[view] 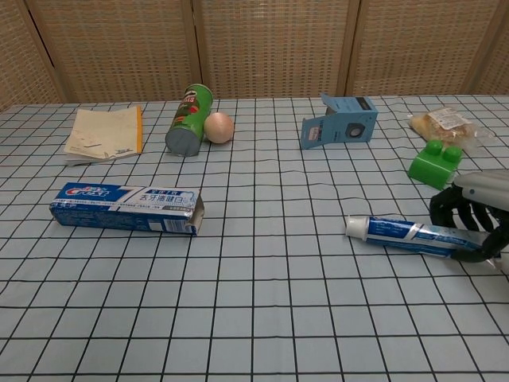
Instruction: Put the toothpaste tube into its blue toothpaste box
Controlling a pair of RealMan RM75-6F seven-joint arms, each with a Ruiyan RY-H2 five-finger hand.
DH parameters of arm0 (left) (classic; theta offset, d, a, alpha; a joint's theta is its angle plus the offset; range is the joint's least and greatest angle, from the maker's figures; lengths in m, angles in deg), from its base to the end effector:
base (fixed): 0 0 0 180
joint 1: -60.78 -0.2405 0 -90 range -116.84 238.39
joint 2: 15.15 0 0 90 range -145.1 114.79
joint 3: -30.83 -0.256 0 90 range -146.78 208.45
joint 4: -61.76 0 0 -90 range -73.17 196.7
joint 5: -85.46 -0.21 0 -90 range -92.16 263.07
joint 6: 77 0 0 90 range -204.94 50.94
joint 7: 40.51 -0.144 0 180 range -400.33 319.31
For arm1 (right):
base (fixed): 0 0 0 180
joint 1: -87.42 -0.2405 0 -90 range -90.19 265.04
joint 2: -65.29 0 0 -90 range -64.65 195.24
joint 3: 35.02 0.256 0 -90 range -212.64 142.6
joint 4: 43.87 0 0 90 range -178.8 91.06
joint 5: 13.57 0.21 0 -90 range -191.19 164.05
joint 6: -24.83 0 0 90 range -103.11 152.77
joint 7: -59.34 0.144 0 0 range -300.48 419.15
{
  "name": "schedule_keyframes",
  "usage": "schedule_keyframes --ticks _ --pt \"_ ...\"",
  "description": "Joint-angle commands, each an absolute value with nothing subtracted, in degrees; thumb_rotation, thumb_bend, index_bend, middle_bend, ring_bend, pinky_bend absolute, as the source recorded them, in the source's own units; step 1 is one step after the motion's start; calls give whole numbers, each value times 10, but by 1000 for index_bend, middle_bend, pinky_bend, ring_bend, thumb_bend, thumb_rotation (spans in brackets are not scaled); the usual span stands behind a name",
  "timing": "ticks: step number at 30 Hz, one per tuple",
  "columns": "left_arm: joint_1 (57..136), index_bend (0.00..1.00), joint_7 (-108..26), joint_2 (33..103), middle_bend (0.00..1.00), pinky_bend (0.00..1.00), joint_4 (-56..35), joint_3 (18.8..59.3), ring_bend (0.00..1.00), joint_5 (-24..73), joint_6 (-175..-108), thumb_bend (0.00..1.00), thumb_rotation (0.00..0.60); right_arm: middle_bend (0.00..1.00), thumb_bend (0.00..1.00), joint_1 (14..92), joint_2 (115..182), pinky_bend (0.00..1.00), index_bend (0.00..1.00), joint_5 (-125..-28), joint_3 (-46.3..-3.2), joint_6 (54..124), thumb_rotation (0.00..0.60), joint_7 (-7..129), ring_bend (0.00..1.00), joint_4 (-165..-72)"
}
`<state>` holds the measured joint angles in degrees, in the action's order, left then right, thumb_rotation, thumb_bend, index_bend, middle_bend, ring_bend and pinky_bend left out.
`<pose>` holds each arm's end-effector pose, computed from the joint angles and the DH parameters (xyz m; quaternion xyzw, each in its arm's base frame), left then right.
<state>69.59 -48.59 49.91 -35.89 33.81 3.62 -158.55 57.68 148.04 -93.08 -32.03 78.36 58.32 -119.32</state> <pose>-0.2898 0.1996 0.1407 -0.6105 -0.3917 -0.3698 0.5806 -0.2684 -0.3012 0.0125 0.7427 -0.4199 0.3063 0.4222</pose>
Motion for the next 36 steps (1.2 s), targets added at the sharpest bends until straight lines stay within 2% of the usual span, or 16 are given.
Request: schedule_keyframes --ticks 1,12,21,24,26,36 --pt "702 0 -491 502 0 0 -356 340 0 39 -1577 0 600 652 679 576 1458 642 670 -935 -317 791 600 582 644 -1222" --pt "787 0 -534 534 0 0 -317 367 0 73 -1457 0 600 656 690 575 1381 650 672 -927 -295 808 600 590 652 -1323" --pt "880 5 -510 630 0 1 -205 383 0 56 -1354 0 600 657 694 579 1330 651 673 -935 -295 825 600 554 654 -1375" --pt "906 45 -505 660 0 85 -167 387 28 63 -1321 0 600 658 695 580 1316 652 673 -934 -297 825 600 542 655 -1389" --pt "926 93 -500 678 10 181 -144 387 99 66 -1293 0 600 662 694 580 1310 655 673 -937 -300 826 600 535 657 -1398" --pt "984 185 -487 748 136 302 -45 382 234 58 -1237 0 600 663 692 582 1300 657 673 -940 -307 830 600 505 658 -1421"
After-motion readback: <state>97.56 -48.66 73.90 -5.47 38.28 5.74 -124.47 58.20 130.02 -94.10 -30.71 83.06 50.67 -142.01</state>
